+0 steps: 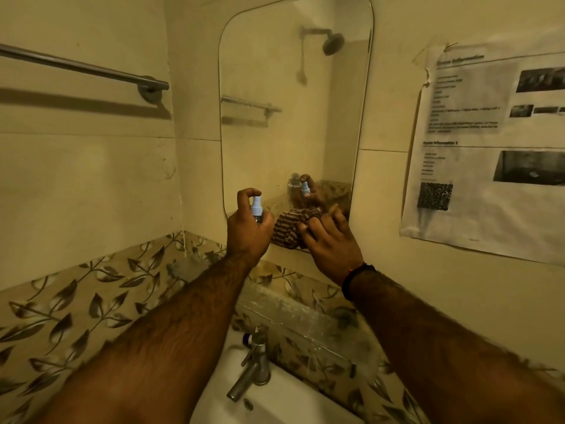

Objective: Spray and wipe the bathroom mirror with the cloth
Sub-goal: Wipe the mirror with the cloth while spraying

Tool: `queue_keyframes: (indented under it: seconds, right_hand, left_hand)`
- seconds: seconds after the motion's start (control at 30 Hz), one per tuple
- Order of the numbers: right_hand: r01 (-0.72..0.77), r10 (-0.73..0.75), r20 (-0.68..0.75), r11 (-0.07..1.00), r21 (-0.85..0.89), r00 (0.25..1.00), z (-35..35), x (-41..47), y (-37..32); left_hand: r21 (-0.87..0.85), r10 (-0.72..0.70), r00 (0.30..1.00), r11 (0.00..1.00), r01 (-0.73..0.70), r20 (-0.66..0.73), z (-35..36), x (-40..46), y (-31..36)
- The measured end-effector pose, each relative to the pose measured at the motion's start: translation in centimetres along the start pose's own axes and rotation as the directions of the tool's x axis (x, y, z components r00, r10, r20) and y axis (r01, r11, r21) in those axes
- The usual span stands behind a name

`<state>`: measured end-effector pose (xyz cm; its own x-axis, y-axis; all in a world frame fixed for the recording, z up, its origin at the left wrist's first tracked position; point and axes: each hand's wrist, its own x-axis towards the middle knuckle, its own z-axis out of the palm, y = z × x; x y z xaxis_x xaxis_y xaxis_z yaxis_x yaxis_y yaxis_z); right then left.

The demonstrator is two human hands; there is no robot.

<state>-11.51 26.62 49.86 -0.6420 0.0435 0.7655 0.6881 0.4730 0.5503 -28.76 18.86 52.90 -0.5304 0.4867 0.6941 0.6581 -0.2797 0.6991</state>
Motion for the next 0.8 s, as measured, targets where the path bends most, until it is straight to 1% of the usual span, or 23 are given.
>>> queue_keyframes:
  seconds: [0.33, 0.6, 0.8]
  right_hand:
    - [0.047, -0.048, 0.081, 0.999, 0.018, 0.996, -0.5, -2.6, -1.3]
    - [0.200, -0.205, 0.073, 0.978, 0.066, 0.976, -1.0, -1.4, -0.5]
    - [0.182, -0.185, 0.084, 0.983, 0.036, 0.979, -0.7, 0.5, -0.5]
  left_hand:
    - [0.027, -0.049, 0.999, 0.998, 0.049, 0.008, -1.3, -0.9, -0.7]
    - [-0.007, -0.043, 0.999, 0.999, 0.043, 0.020, -2.1, -0.3, -0.8]
    - [-0.028, -0.015, 1.000, 0.999, 0.016, 0.026, -2.3, 1.0, -0.4]
